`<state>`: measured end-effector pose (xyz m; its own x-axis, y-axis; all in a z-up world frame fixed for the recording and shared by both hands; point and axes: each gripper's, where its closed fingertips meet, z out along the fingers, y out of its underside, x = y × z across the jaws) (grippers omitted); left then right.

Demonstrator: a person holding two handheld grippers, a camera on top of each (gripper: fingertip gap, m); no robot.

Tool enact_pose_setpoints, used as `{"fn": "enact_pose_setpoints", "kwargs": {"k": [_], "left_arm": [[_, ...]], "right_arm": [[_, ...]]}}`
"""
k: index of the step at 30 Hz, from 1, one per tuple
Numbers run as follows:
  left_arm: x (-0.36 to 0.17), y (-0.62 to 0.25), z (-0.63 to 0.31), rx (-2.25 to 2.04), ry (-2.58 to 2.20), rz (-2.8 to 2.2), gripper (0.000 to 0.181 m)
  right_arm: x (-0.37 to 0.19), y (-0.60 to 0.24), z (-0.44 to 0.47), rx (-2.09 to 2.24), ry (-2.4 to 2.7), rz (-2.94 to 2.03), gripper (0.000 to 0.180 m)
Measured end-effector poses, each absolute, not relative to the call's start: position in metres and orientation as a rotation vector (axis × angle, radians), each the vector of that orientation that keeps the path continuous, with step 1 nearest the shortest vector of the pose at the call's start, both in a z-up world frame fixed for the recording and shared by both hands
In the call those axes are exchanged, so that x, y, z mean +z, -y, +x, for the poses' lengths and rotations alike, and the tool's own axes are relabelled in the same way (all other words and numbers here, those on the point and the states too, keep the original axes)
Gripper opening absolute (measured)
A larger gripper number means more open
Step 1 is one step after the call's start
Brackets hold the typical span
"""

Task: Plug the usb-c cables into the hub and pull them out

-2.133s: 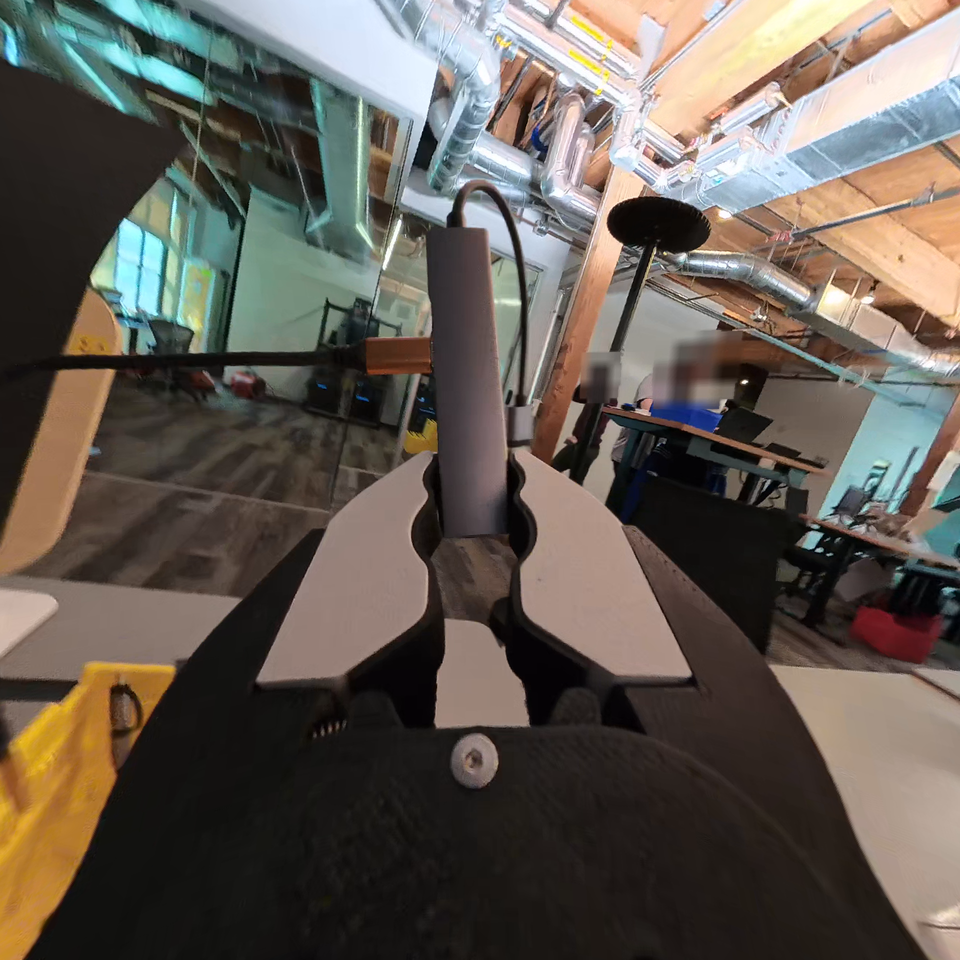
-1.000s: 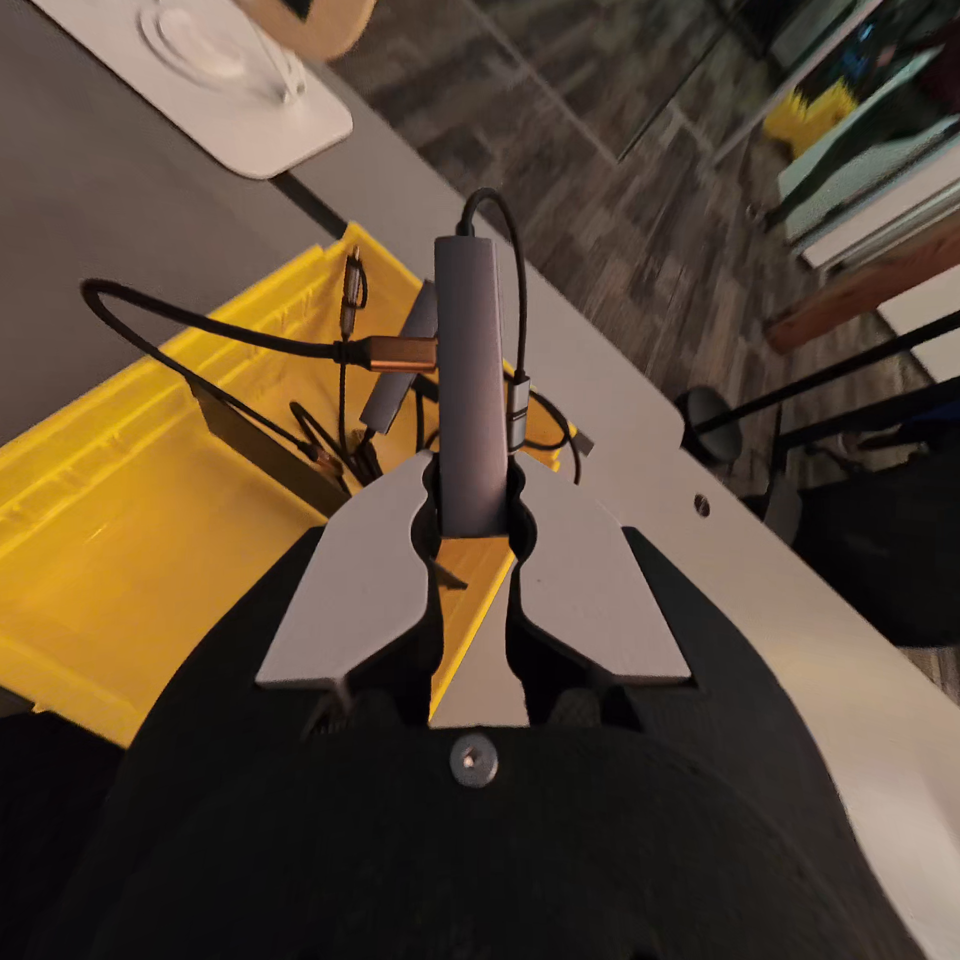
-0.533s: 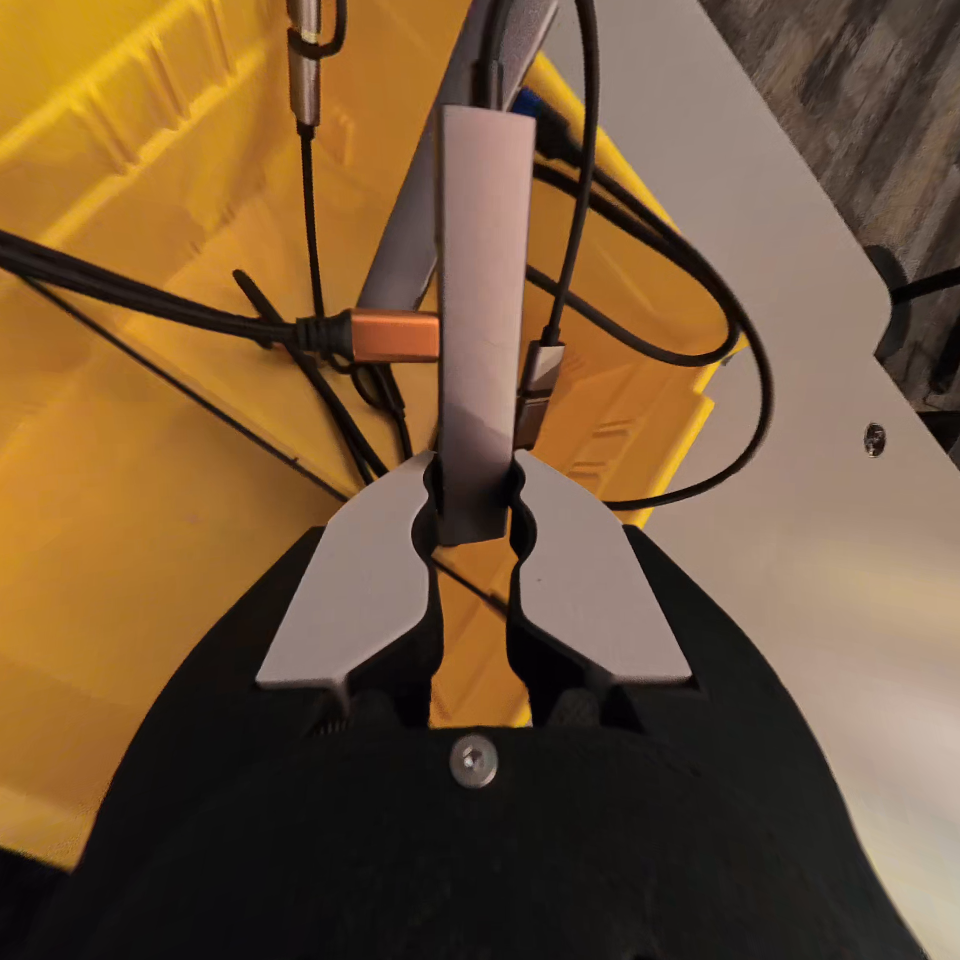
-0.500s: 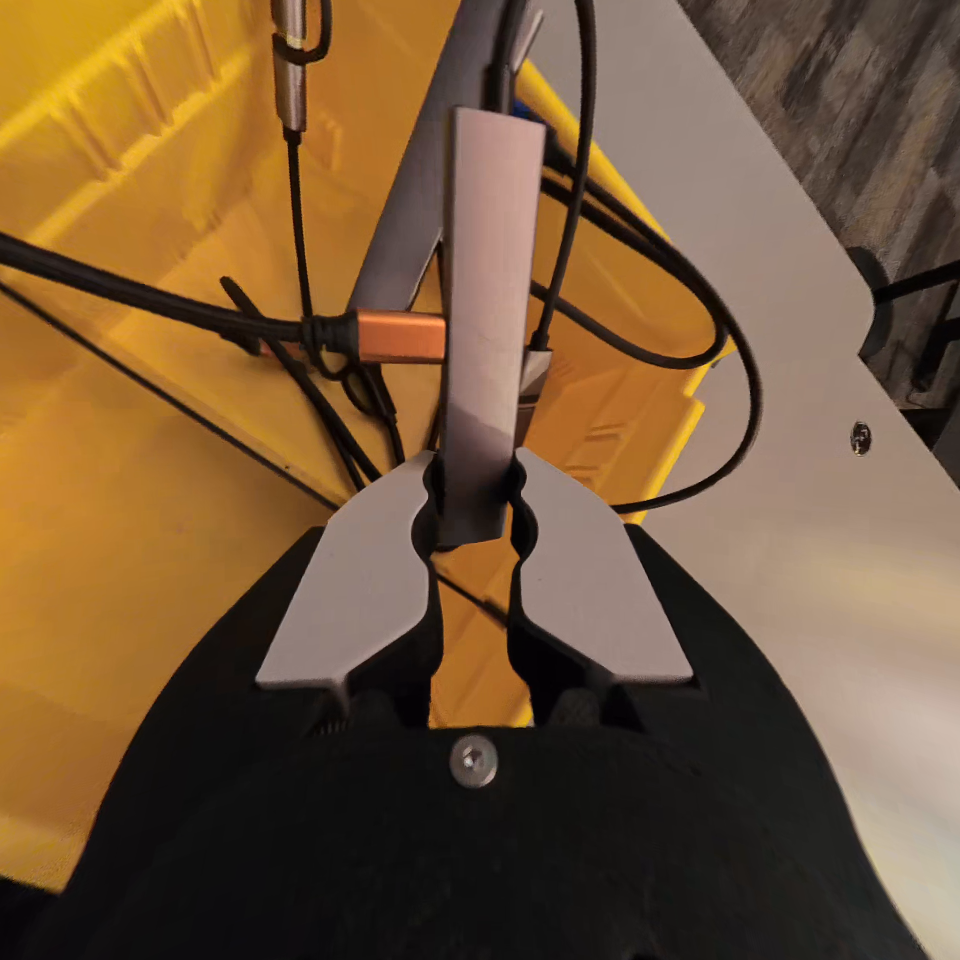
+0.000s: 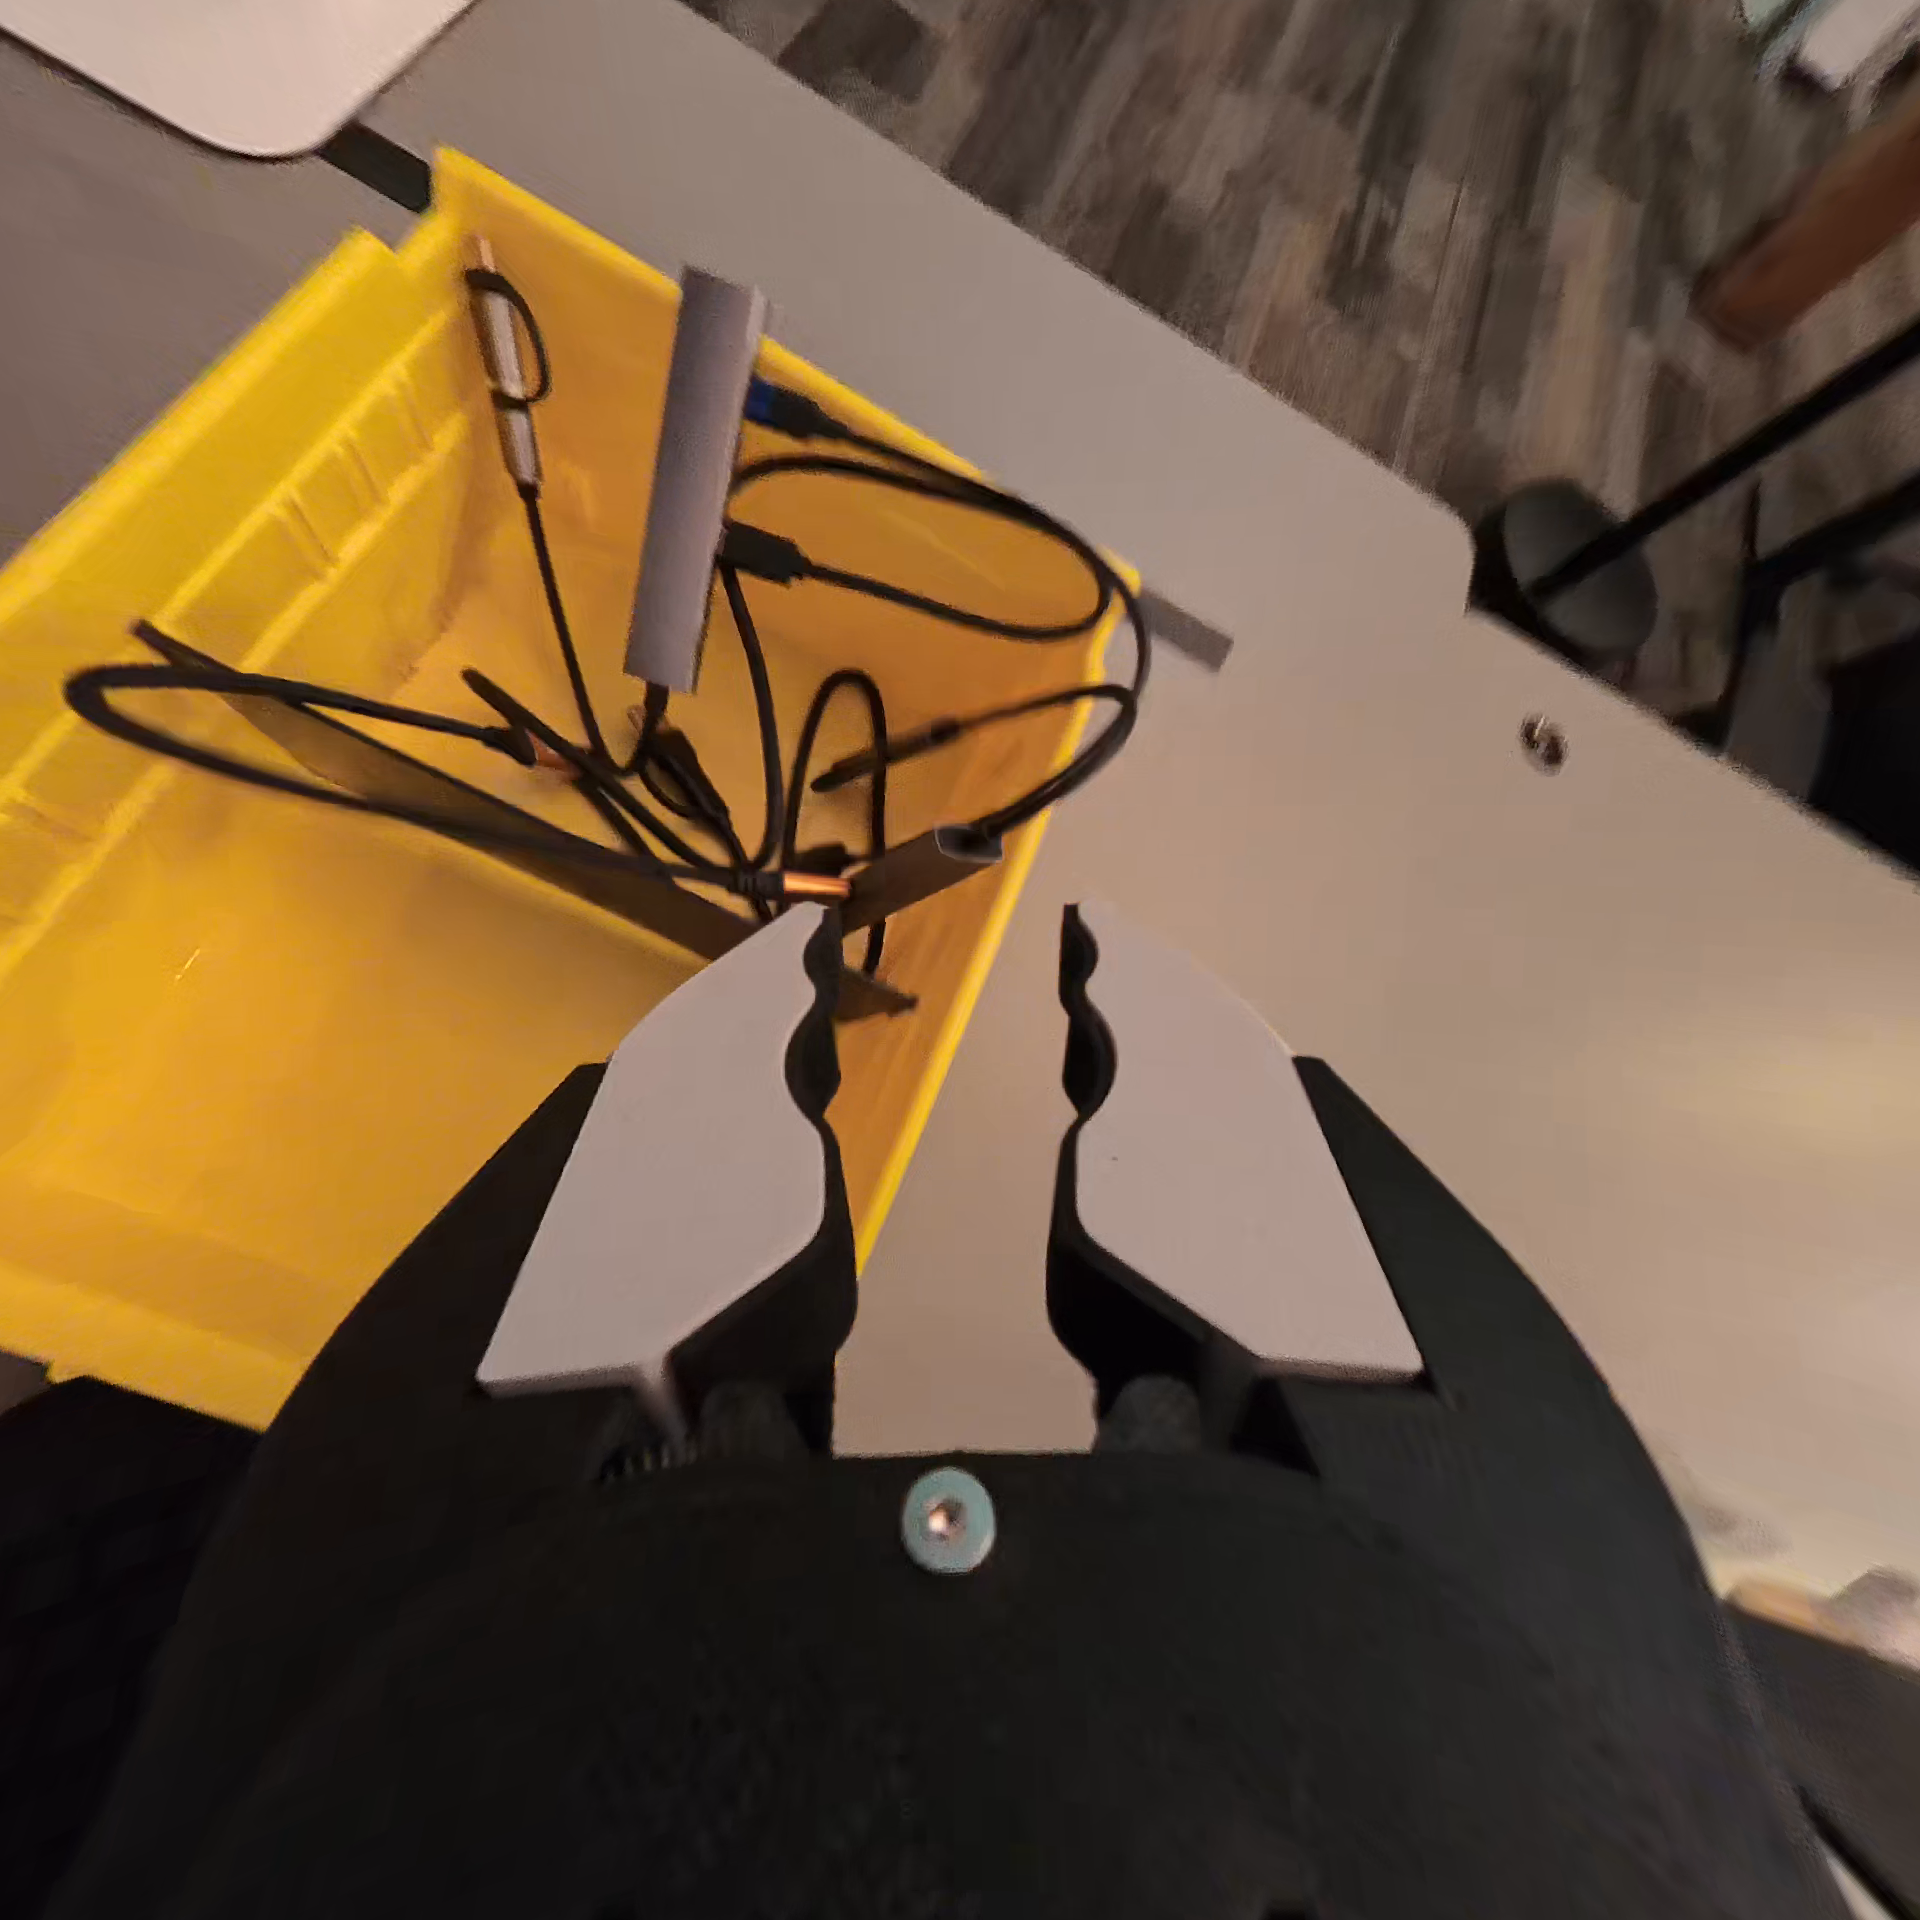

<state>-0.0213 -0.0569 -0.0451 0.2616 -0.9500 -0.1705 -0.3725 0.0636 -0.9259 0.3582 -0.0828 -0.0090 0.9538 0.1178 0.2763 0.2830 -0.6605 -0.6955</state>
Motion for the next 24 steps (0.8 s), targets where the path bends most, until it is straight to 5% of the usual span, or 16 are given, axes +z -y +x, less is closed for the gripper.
{"fn": "enact_pose_setpoints", "kwargs": {"k": [8,13,24], "left_arm": [[-0.009,0.011,-0.145,-0.258,-0.800,-1.967,0.035],[-0.005,-0.018,-0.290,-0.141,-0.381,-2.248,0.069],[-0.078,-0.045,-0.419,0.030,-0.323,-2.564,0.062]], "right_arm": [[-0.091,0.110,0.364,0.232,-0.096,-2.661,0.034],[-0.118,0.114,0.355,0.334,-0.161,-2.819,0.011],[-0.118,0.109,0.299,0.267,-0.106,-3.045,0.007]]}}
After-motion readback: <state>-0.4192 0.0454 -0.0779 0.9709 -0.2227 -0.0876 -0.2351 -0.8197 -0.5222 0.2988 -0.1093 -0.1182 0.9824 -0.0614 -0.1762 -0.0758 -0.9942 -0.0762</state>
